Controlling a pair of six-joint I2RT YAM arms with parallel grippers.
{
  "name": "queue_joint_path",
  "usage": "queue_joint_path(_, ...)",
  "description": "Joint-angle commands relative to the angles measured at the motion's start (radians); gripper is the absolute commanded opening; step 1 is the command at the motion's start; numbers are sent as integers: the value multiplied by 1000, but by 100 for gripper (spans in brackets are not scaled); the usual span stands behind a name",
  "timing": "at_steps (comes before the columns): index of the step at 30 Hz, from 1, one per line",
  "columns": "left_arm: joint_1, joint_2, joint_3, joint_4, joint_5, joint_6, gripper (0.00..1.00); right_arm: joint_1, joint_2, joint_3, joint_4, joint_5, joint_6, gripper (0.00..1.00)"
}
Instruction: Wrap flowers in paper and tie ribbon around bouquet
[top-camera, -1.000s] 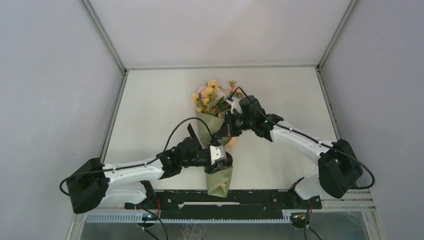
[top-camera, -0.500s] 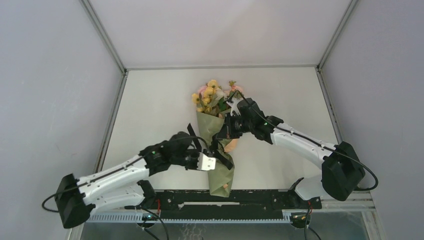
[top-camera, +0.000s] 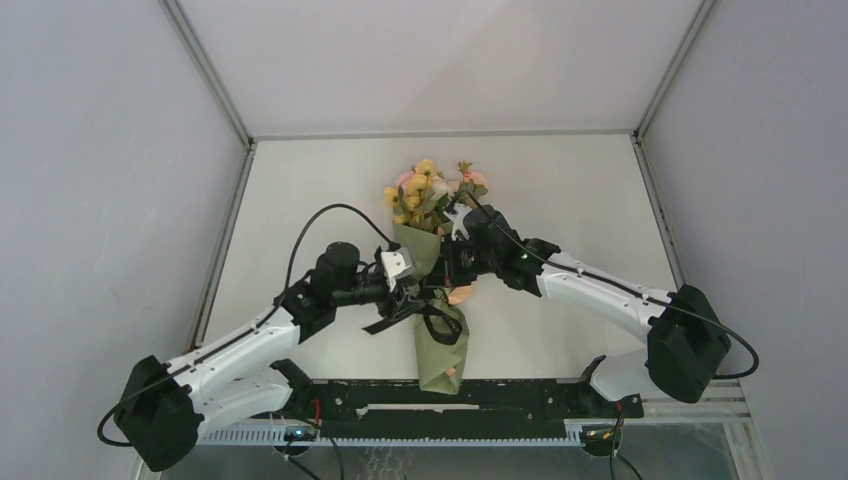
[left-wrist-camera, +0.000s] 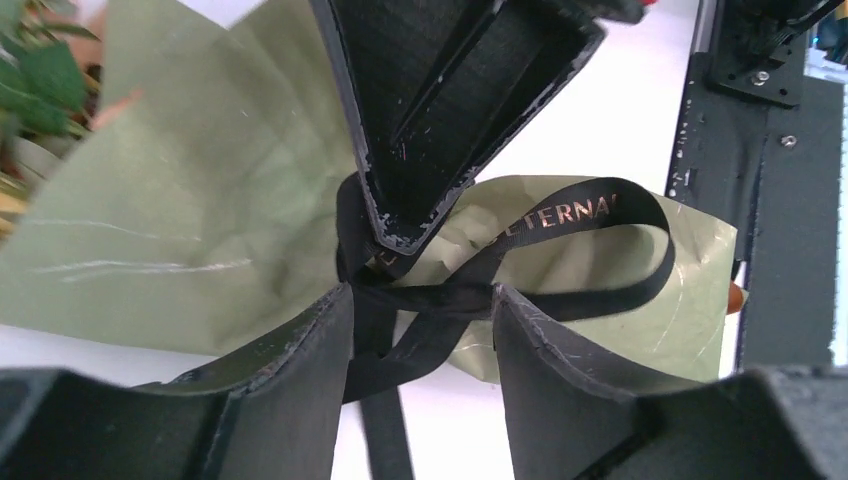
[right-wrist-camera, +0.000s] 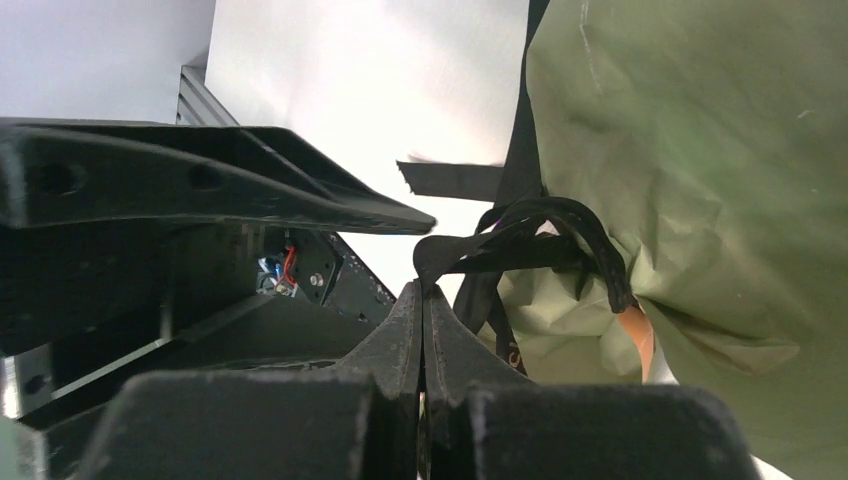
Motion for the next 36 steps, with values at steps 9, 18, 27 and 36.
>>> queue_joint_path(9, 2, 94, -94, 337, 3, -161, 48, 26, -10, 8, 43, -25, 40, 0)
queue_joint_path(18, 20, 157, -112, 387, 11, -121, 41, 2, 0, 8, 60, -87, 43, 0)
queue_joint_path(27, 159, 165, -169, 447, 207, -15, 61, -5, -11, 8, 2, -77, 36, 0)
queue_joint_path(36, 121, 205, -200, 636, 318, -43, 59, -8, -7, 7, 4, -75, 40, 0)
